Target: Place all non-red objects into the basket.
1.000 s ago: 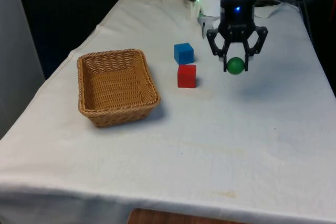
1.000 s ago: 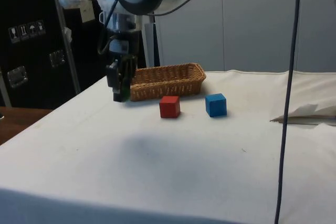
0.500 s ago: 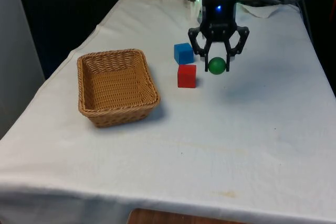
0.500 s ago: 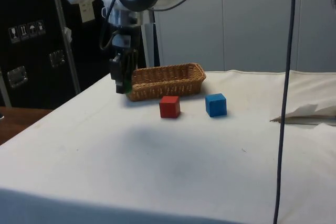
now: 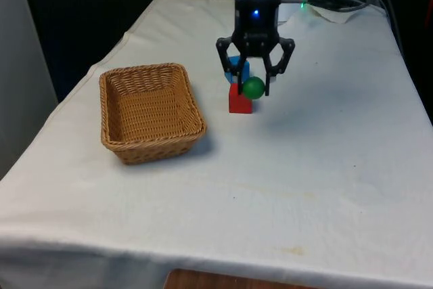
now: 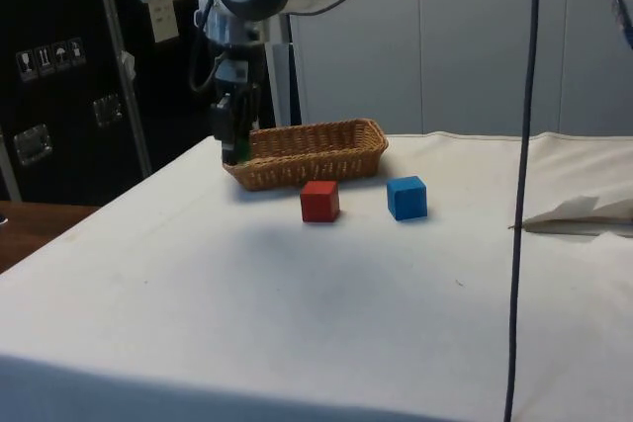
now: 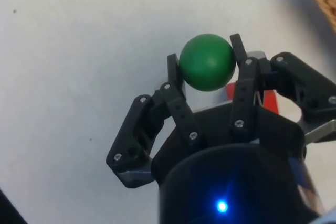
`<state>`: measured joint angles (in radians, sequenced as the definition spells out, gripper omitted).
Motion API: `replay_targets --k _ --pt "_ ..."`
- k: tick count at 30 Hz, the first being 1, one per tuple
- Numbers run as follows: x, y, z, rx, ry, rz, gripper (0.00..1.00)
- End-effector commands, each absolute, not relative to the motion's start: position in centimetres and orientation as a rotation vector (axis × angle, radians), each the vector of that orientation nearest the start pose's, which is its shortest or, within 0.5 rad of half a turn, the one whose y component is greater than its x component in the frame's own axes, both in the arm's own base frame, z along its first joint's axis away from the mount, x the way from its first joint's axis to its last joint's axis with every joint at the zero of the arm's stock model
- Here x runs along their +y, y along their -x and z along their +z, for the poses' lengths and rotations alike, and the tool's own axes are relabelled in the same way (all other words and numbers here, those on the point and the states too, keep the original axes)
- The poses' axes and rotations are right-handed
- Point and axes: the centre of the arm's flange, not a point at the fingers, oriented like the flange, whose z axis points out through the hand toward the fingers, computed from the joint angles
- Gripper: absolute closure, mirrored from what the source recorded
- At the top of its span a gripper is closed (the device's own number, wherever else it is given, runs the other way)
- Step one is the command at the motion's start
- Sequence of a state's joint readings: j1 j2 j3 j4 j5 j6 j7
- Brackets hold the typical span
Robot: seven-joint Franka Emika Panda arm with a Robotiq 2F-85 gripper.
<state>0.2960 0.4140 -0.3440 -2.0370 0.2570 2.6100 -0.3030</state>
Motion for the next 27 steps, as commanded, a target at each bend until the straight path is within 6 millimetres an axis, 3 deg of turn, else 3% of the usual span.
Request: replay_targets --k 1,9,17,27 --pt "-3.0 -61.6 26.8 -0.138 3.144 -0.304 1.00" --pt "-6.6 -62.6 27.0 -0.147 3.154 -0.310 1.00" --pt "-8.3 -62.9 27.0 -0.147 3.179 -0.319 1.00" --pt "-12.1 -63.2 26.8 -0.158 3.192 -0.320 1.00"
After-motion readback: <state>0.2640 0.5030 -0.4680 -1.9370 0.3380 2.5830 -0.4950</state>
